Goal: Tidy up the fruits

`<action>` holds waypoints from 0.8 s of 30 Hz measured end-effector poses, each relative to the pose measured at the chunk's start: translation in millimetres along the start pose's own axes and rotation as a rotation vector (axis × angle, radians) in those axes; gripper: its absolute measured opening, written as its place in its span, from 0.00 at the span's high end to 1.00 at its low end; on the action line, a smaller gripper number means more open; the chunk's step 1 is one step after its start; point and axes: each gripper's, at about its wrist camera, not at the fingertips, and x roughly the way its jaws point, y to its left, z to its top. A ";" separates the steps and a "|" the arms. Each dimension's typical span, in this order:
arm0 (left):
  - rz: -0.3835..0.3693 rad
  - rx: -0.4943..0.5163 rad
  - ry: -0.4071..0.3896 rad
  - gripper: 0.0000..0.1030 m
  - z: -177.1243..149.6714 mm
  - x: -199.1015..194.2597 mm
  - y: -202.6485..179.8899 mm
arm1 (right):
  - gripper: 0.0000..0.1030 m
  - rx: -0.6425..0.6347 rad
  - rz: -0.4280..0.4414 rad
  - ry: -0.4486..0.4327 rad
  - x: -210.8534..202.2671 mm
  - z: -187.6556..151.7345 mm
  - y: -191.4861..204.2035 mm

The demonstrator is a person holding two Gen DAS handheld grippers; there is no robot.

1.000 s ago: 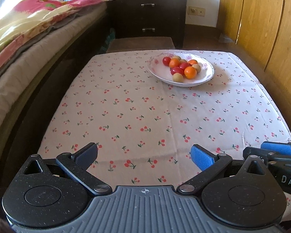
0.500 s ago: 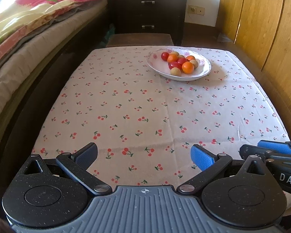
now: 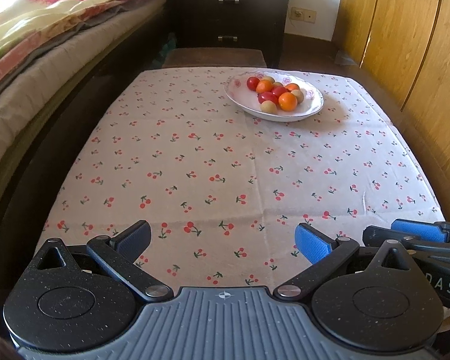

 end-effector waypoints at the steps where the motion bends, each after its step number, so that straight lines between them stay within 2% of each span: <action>1: 0.000 0.000 0.000 0.00 -0.1 0.1 0.1 | 0.66 0.000 -0.002 0.001 0.4 -0.1 -0.2; 12: 0.001 0.017 -0.007 0.00 -3.7 -1.0 -2.1 | 0.66 0.004 -0.009 0.008 1.6 -1.3 -0.3; 24: 0.033 0.044 -0.030 0.00 -5.4 -2.4 -6.2 | 0.65 0.007 -0.009 0.017 3.1 -1.2 -0.6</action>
